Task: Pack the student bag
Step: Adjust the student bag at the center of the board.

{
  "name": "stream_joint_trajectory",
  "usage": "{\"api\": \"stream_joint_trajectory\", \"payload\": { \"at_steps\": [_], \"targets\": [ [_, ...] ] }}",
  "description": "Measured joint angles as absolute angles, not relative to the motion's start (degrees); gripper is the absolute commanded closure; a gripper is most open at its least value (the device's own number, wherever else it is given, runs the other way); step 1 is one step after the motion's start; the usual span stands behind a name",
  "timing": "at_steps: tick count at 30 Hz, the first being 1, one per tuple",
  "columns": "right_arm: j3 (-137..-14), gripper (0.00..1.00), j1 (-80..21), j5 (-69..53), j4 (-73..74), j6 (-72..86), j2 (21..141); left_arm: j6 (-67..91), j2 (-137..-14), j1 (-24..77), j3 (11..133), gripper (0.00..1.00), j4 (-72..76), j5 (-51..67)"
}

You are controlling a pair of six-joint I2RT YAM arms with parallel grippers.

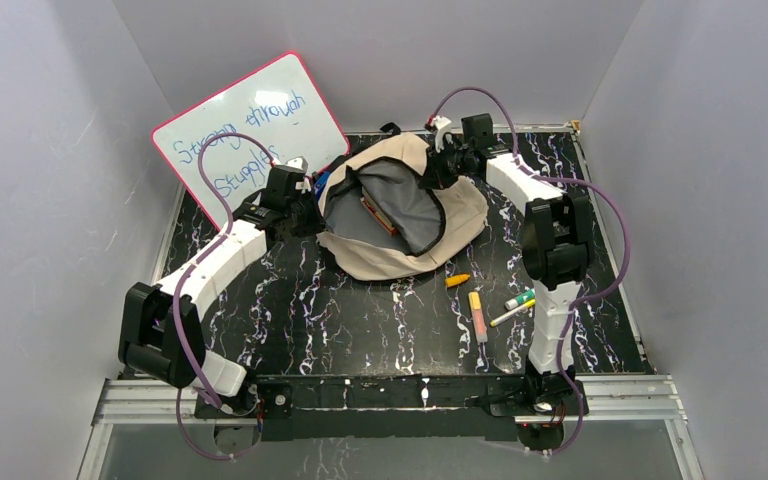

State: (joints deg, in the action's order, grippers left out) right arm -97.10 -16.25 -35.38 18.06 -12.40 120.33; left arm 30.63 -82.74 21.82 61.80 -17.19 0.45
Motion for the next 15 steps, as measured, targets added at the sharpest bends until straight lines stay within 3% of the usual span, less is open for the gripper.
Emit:
{"api": "stream_joint_trajectory", "payload": {
  "at_steps": [3,15],
  "targets": [
    [-97.1,0.96,-16.8,-35.0,18.2,-12.3,119.9,30.6,-82.7,21.8,61.8,1.00,-17.2,0.4],
    [-97.3,0.96,-27.6,-32.7,21.2,-11.2,113.4,30.7,-83.1,21.6,61.8,1.00,-17.2,0.5]
  ]
}}
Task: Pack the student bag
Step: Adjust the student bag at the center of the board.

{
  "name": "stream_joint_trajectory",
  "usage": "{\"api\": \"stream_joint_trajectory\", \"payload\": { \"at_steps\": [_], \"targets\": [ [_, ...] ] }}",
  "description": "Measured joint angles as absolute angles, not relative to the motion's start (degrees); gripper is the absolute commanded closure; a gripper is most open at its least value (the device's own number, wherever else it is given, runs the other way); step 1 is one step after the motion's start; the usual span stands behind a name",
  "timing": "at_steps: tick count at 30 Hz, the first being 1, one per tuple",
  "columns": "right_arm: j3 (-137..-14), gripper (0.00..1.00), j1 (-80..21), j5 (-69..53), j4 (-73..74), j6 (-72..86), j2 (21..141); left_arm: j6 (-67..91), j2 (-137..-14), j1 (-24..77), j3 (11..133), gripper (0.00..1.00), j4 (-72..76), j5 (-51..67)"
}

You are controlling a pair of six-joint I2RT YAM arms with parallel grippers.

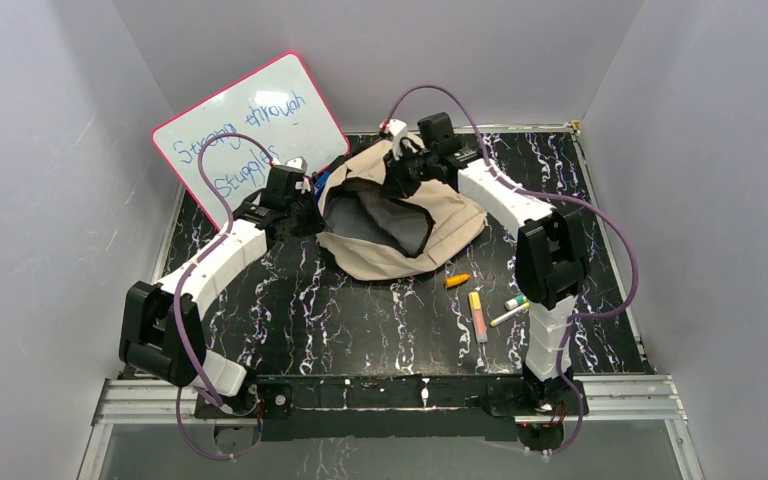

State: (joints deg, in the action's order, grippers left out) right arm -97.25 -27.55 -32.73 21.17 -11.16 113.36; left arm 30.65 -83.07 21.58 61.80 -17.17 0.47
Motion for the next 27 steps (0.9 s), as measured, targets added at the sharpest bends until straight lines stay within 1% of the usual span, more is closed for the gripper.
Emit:
{"api": "stream_joint_trajectory", "payload": {
  "at_steps": [12,17,20,22,27],
  "targets": [
    [-99.0,0.91,-35.5,-36.8,23.7,-8.1,113.9,30.7,-83.2,21.5,61.8,1.00,-17.2,0.5],
    [-99.0,0.81,-37.2,-37.6,23.4,-6.9,116.3,30.7,-83.2,21.5,61.8,1.00,-17.2,0.5],
    [-99.6,0.67,-37.8,-38.0,22.9,-6.1,118.5,30.7,-83.2,21.5,61.8,1.00,-17.2,0.5],
    [-99.7,0.60,-38.0,-38.0,23.0,-5.8,119.6,30.7,-83.2,21.5,61.8,1.00,-17.2,0.5],
    [-98.1,0.51,-38.4,-37.1,21.3,-5.9,118.8,30.7,-83.2,21.5,61.8,1.00,-17.1,0.9]
  ]
}}
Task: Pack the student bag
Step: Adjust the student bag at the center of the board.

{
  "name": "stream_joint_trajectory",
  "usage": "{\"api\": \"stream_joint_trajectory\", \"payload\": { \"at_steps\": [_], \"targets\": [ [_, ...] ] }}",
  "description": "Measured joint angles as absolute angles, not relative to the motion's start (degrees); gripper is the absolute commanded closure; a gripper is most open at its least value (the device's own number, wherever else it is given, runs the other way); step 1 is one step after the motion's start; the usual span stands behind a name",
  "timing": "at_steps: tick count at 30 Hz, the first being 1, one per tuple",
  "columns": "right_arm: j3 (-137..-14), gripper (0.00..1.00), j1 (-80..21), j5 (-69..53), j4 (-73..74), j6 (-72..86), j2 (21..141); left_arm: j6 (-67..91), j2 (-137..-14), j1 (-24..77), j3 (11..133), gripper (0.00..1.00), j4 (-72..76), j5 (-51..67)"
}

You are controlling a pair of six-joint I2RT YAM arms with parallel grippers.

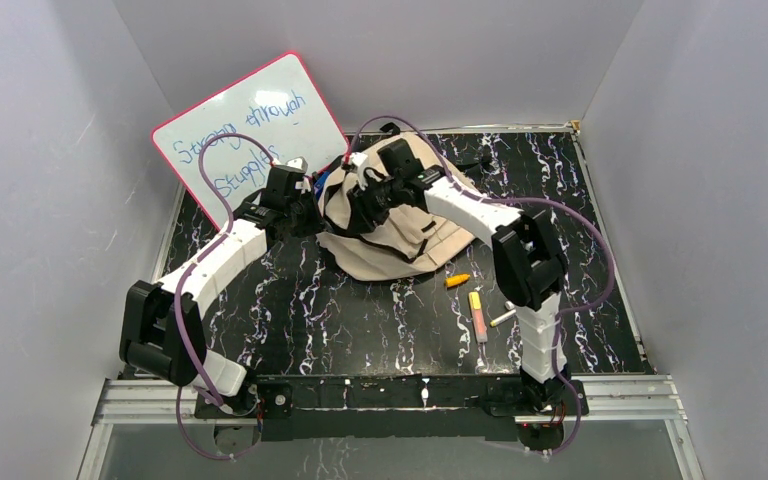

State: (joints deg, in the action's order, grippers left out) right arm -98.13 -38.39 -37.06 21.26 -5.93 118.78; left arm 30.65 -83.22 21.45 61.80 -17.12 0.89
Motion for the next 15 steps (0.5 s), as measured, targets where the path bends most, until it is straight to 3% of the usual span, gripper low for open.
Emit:
{"api": "stream_joint_trajectory", "payload": {
  "at_steps": [2,7,15],
  "targets": [
    [-94.9,0.43,-38.4,-35.5,20.2,-6.1,116.1,30.7,-83.4,21.4,61.8,1.00,-17.0,1.2],
    [-84.8,0.35,-38.4,-29.4,17.0,-6.4,106.0,30.6,-84.4,21.3,61.8,1.00,-16.7,1.8],
    [-72.4,0.35,-38.4,-24.1,13.1,-9.5,94.7,30.3,-84.6,21.1,61.8,1.00,-16.7,2.2]
  ]
}}
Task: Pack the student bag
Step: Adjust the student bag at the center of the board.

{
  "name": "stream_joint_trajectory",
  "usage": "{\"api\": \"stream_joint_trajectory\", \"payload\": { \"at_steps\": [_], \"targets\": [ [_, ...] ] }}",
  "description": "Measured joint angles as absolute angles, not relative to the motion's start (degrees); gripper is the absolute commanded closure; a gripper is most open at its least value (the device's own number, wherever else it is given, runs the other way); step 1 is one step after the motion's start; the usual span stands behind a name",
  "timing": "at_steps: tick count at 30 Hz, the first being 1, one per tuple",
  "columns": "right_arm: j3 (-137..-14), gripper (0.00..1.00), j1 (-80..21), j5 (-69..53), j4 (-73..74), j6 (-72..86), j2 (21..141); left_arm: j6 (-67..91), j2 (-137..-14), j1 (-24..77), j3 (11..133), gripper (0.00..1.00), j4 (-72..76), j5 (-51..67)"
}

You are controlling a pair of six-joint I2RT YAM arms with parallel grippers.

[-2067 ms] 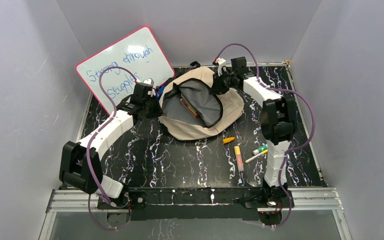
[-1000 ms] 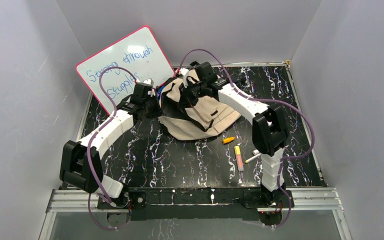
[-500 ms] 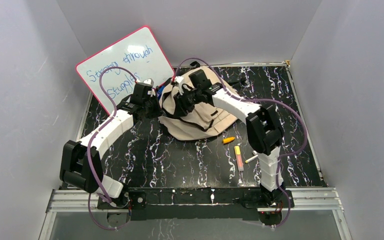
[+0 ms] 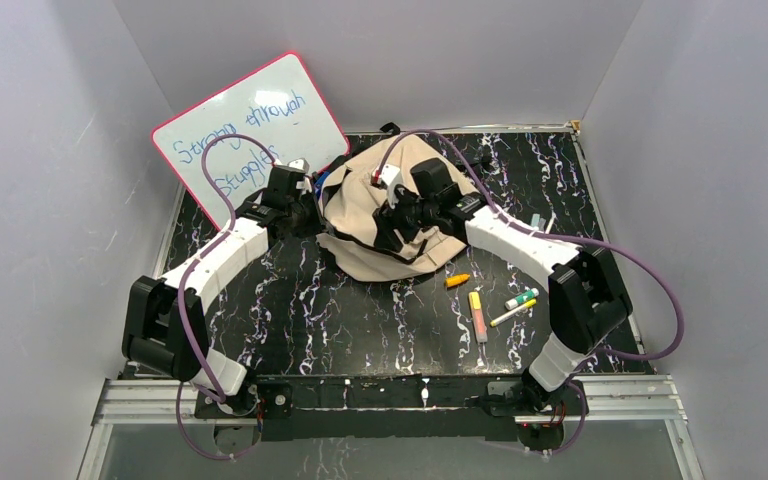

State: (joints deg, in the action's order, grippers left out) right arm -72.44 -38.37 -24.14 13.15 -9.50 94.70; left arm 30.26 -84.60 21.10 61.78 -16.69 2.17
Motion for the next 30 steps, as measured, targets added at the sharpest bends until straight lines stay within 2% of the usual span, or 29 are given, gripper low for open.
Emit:
{"api": "stream_joint_trajectory", "payload": {
  "at_steps": [12,25,30],
  "targets": [
    [-70.6,0.42,-38.4,-23.2,13.6,-12.6,96.6,29.8,-84.7,20.9,61.8,1.00,-16.7,2.6],
    [-70.6,0.34,-40.6,-23.4,14.3,-15.9,97.6,29.6,-85.2,20.6,61.8,1.00,-16.7,3.5],
    [-70.6,0.34,-42.0,-18.8,15.3,-18.1,97.5,29.6,-85.8,20.4,61.8,1.00,-16.7,3.9]
  ]
}}
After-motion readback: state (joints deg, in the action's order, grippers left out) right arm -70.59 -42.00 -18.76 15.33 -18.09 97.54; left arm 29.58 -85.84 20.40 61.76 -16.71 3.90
